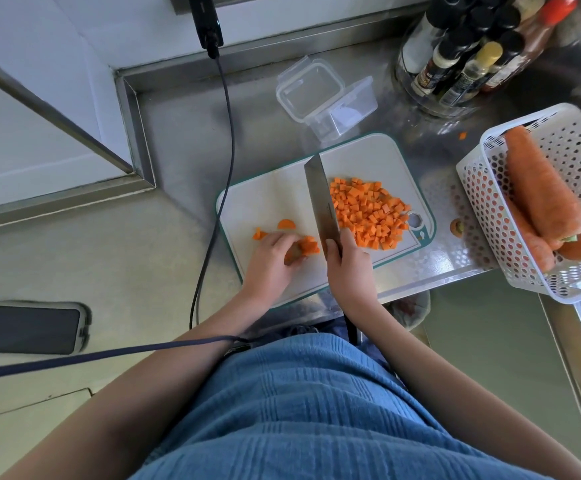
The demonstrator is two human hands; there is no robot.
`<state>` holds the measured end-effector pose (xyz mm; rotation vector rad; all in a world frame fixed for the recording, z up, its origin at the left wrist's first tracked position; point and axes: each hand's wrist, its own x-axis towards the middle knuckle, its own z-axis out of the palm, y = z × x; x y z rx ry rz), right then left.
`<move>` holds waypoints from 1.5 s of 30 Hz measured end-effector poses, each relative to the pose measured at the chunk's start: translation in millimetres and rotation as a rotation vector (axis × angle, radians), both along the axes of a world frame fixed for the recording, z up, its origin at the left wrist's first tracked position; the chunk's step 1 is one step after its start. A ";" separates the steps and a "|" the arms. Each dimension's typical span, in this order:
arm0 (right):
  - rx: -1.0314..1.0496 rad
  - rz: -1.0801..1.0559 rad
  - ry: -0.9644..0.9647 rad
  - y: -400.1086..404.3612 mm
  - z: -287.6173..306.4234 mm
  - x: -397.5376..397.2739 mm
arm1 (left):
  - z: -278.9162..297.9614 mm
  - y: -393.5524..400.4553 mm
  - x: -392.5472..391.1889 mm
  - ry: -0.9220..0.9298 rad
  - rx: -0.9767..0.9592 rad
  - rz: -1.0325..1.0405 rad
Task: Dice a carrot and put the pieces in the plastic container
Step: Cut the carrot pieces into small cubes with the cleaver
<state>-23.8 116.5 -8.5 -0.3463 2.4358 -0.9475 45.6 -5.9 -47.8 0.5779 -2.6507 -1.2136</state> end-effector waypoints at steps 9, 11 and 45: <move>0.084 0.107 -0.022 -6.7 1.2 7.3 | -7.6 -2.2 -5.5 0.004 -0.090 -0.083; 0.184 0.138 -0.010 -9.8 -3.0 9.2 | -9.0 -2.9 -6.0 -0.004 -0.083 -0.096; 0.229 0.162 0.016 -22.2 -9.8 12.4 | -13.9 -12.1 8.3 0.088 -0.136 -0.156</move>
